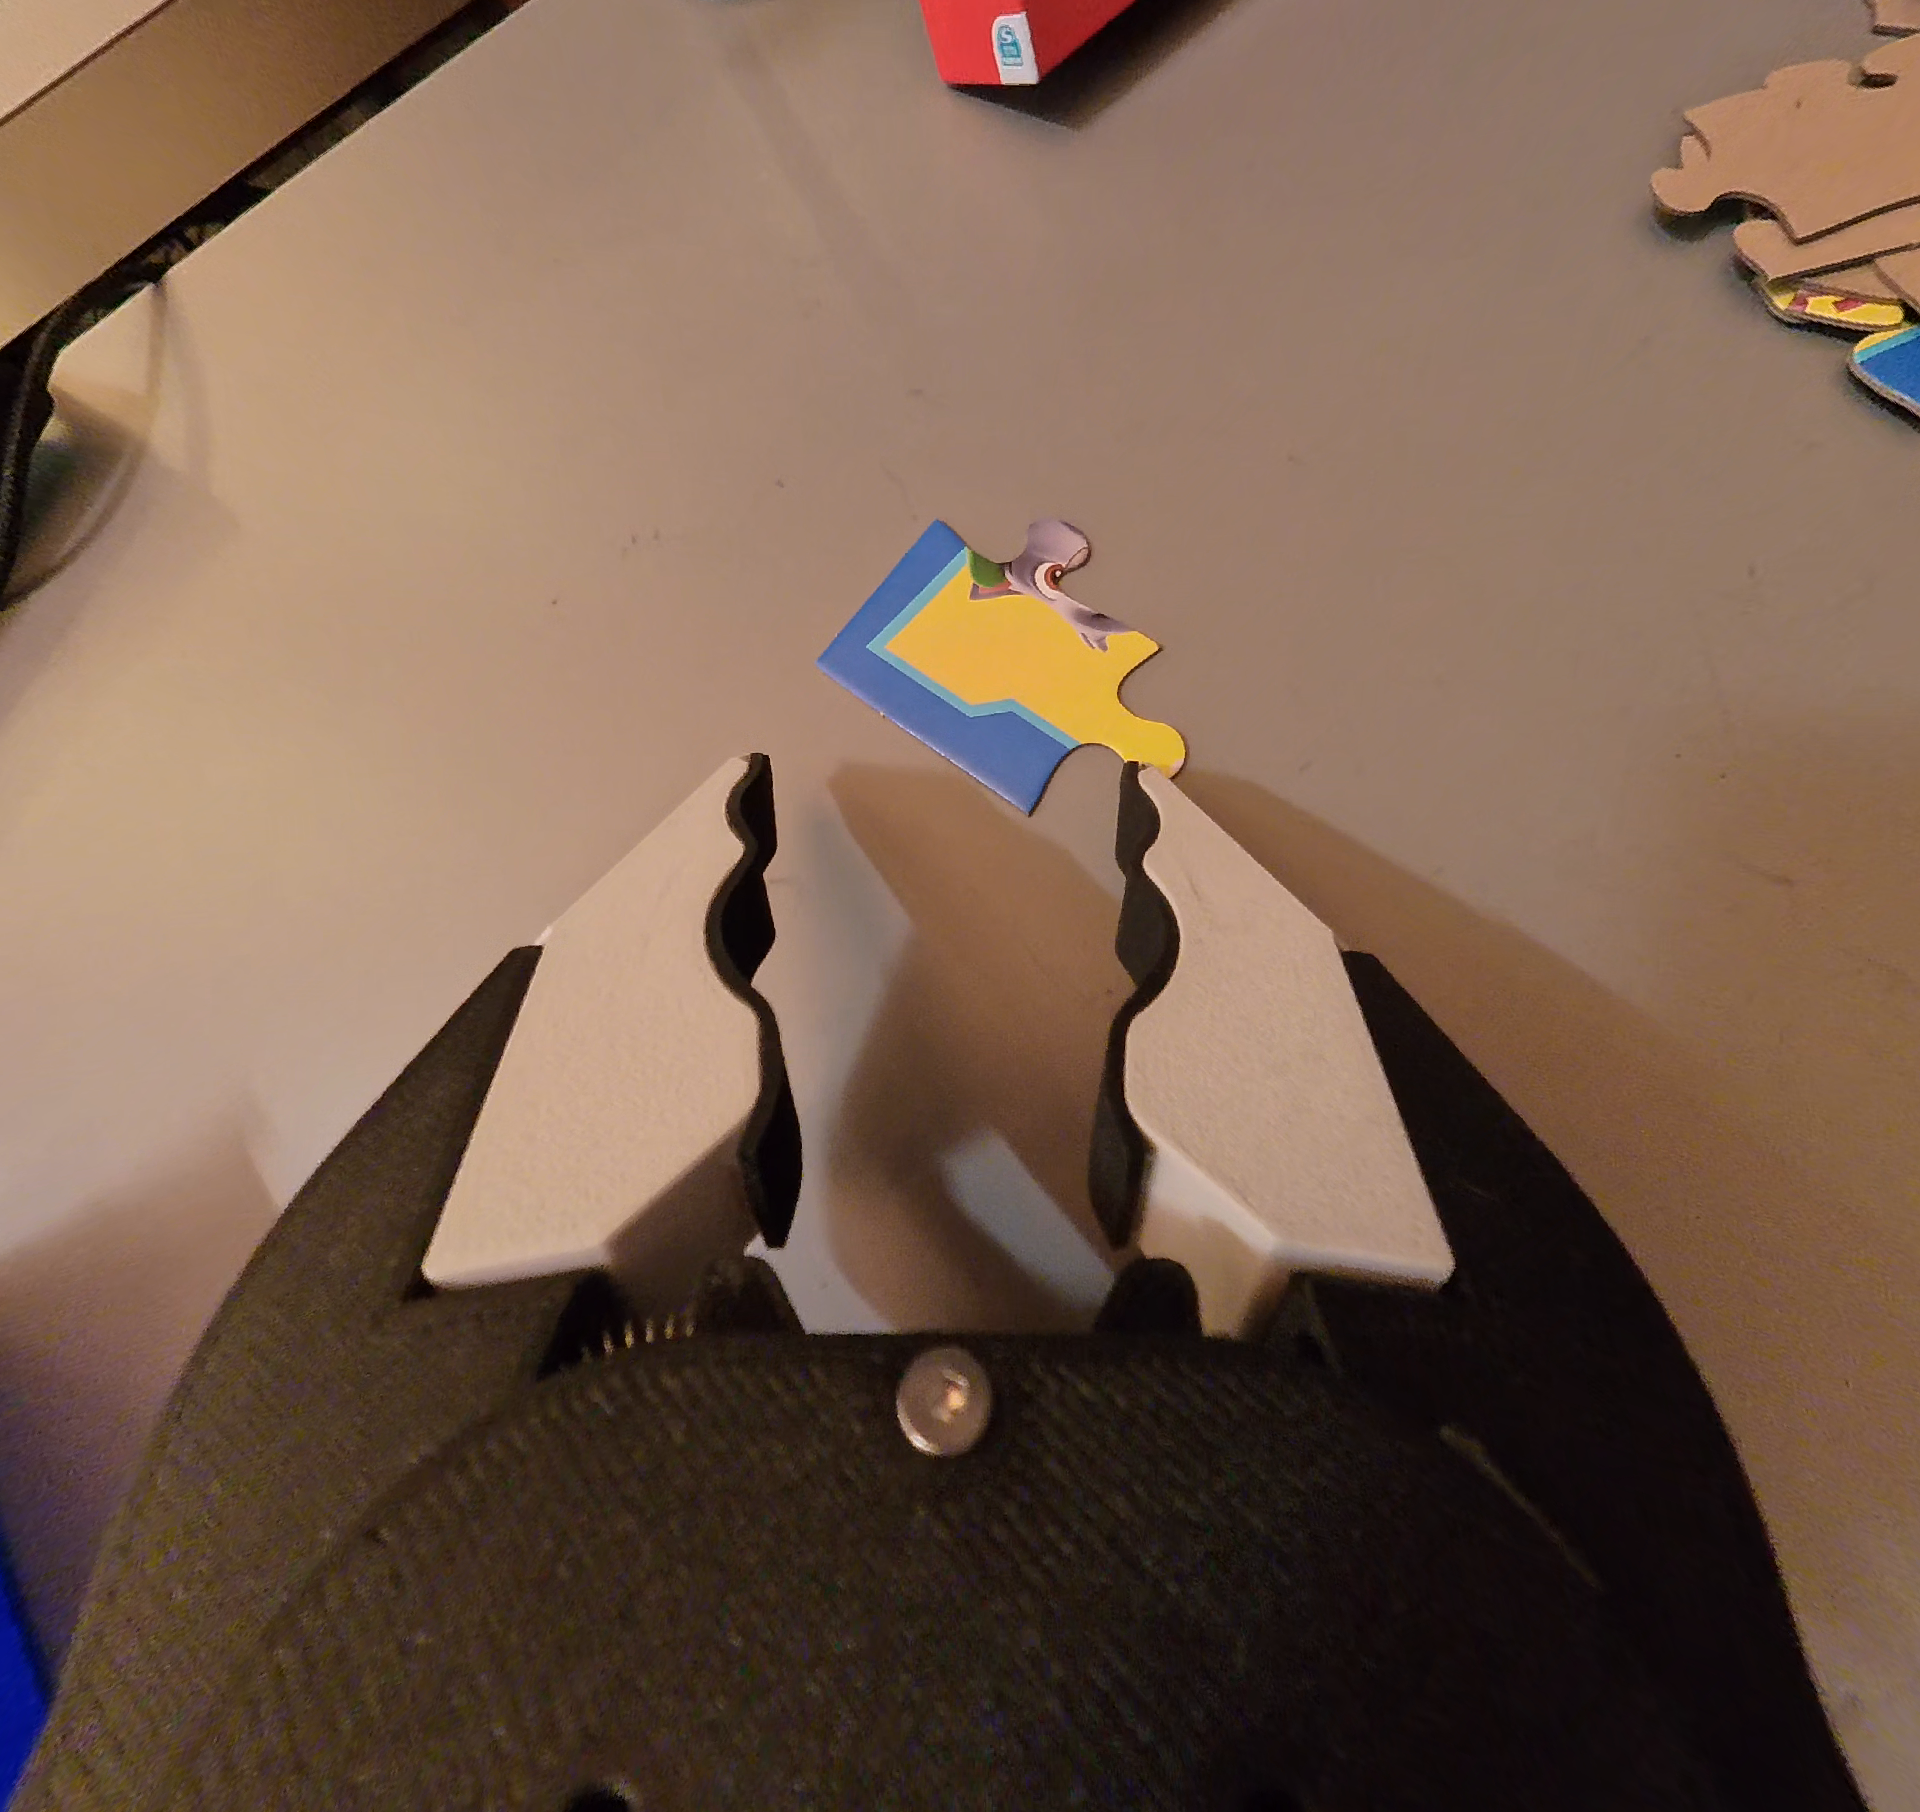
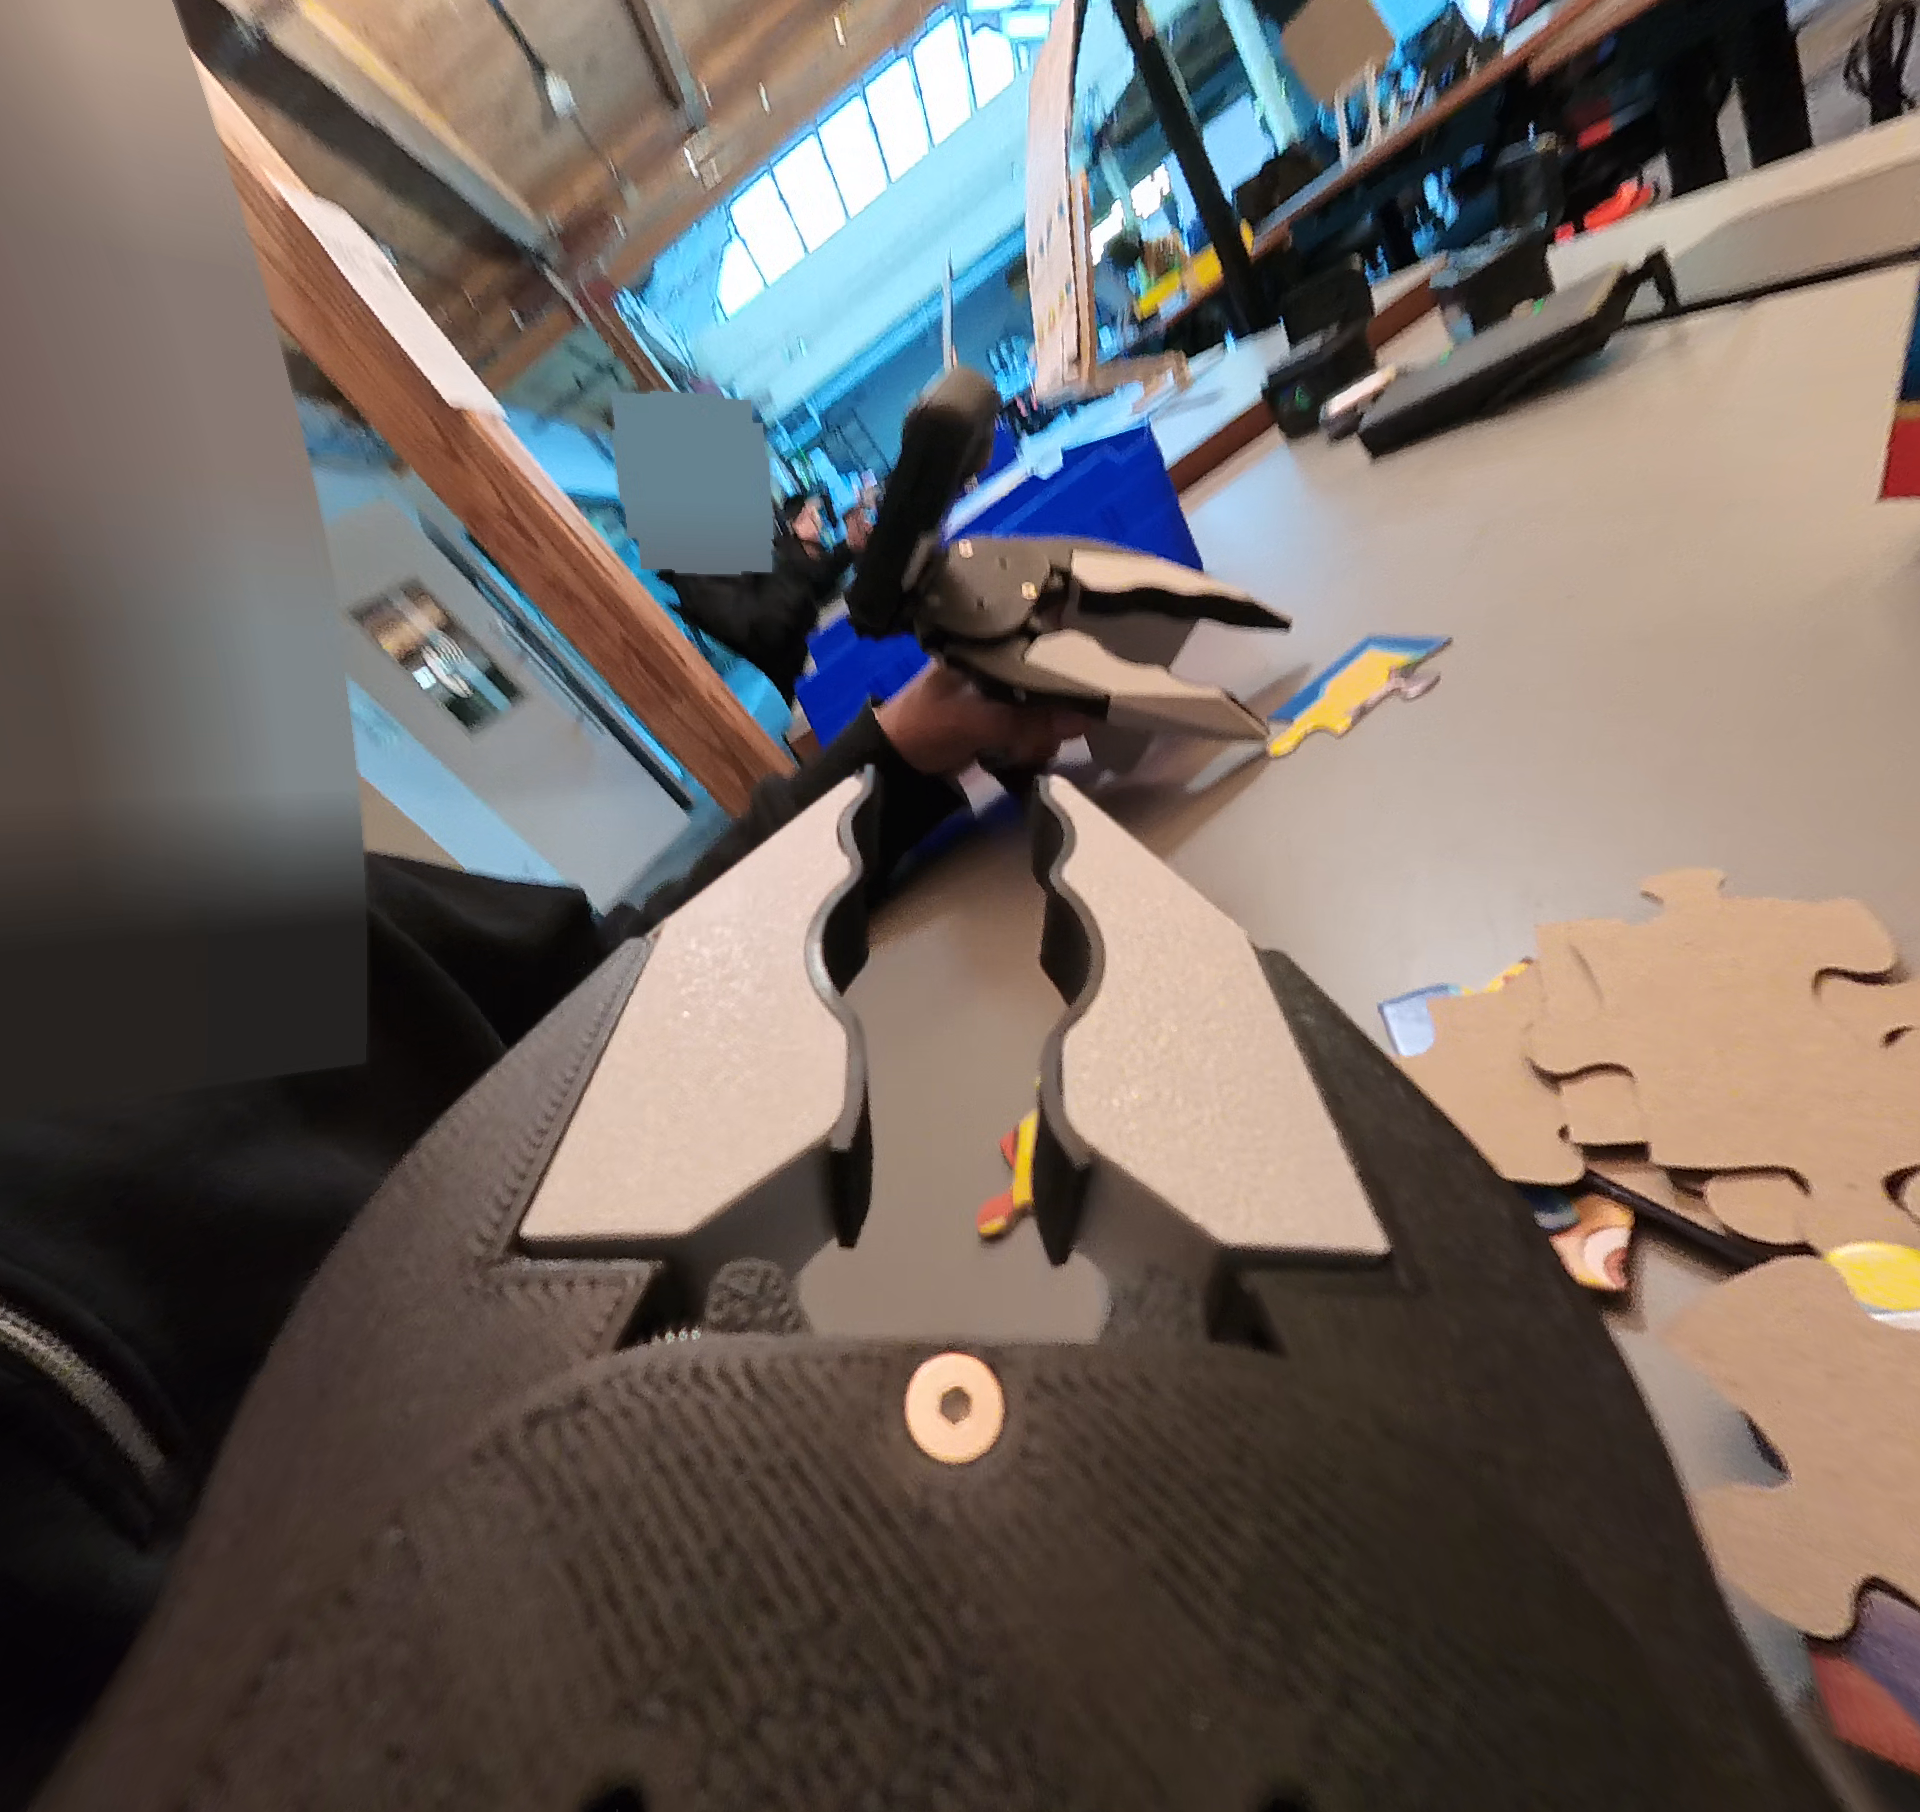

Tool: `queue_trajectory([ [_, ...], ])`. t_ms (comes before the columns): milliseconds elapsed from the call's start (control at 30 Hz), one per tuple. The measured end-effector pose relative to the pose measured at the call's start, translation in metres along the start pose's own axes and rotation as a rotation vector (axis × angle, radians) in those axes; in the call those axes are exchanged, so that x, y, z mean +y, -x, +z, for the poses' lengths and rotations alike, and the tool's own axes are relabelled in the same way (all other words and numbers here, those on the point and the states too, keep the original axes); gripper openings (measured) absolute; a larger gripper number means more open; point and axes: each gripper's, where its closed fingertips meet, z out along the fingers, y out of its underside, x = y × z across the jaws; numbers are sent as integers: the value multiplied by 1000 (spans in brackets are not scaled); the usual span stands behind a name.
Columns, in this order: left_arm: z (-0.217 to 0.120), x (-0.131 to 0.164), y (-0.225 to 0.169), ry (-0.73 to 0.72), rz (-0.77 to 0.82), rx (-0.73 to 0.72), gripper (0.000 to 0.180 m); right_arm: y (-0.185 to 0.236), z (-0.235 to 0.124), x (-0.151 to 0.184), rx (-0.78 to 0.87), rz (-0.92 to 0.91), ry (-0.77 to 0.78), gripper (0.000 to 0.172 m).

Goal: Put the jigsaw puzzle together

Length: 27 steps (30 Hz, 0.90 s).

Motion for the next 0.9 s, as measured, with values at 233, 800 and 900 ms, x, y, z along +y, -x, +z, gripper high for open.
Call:
queue_trajectory([
  [233,1,1,0,7,3,-1,65,-4,10,25,57,-73,144,27],
  [800,1,2,-1,13,5,2,65,-22,17,74,193,-193,440,43],
  [900,1,2,-1,13,3,2,65,-22,18,78,203,-221,465,46],
])
